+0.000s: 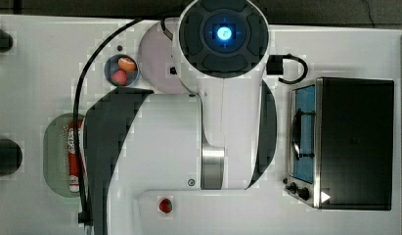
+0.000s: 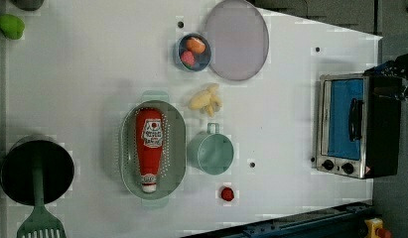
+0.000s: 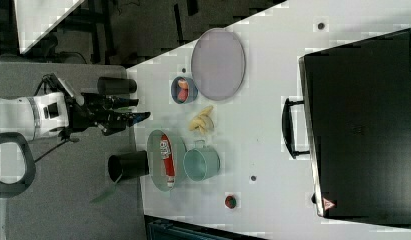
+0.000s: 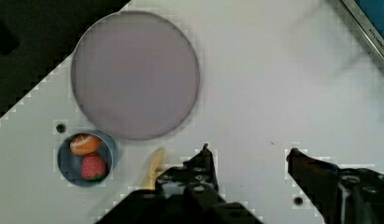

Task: Pick ketchup from strainer and place it on the table

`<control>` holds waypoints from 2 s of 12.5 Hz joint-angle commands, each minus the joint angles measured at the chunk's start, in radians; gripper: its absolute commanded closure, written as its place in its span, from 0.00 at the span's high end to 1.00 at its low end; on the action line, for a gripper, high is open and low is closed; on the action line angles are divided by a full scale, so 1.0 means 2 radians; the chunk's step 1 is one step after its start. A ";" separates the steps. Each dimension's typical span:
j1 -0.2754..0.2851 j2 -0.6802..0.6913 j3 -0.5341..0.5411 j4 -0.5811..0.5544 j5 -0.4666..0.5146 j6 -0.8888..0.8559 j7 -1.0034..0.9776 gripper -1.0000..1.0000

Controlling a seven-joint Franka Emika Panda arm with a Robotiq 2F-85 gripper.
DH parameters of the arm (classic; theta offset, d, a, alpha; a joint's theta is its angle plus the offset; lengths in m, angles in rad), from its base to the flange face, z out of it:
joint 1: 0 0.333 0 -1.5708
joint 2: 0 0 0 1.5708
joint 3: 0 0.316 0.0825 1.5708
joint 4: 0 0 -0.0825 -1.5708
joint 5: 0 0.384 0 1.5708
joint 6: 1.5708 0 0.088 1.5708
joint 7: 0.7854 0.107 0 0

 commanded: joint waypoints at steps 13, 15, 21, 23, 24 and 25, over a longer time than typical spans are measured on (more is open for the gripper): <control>-0.020 -0.072 0.225 -0.067 0.007 0.014 0.036 1.00; -0.016 -0.046 0.271 -0.068 0.007 0.032 0.036 1.00; -0.009 0.042 0.361 -0.092 0.001 0.081 0.036 1.00; -0.004 0.068 0.367 -0.116 -0.014 0.127 0.036 1.00; -0.001 0.080 0.367 -0.128 -0.028 0.153 0.036 1.00; 0.001 0.092 0.367 -0.140 -0.046 0.181 0.037 1.00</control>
